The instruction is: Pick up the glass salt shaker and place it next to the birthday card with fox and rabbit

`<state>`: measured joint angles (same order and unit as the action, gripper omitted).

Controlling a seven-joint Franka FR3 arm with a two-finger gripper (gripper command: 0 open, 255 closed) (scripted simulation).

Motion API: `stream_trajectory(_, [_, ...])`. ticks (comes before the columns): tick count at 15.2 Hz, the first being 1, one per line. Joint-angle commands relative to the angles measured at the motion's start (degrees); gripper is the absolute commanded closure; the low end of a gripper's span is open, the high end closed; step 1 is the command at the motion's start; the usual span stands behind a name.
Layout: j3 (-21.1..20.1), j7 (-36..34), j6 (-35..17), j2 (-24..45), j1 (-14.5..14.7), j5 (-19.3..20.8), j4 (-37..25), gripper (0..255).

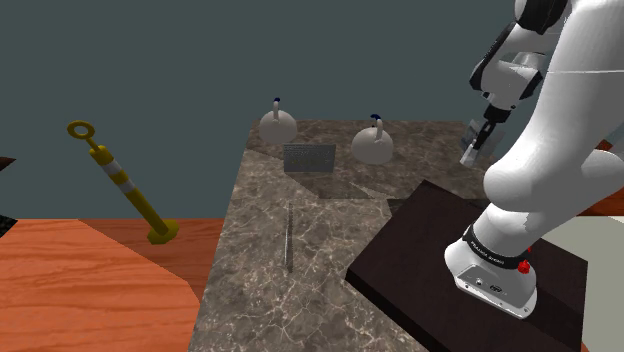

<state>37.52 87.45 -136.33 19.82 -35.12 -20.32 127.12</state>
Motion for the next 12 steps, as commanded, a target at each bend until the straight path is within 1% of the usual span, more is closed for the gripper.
stream_trajectory(1, [-0.81,0.85,-0.97,1.40,-0.59,-1.34,-0.15,255])
stream_trajectory(8, [-3.99,4.01,-4.57,6.29,-2.99,-5.93,-0.58,255])
stream_trajectory(12, [-4.29,4.26,-4.87,6.71,-3.22,-6.31,-0.65,255])
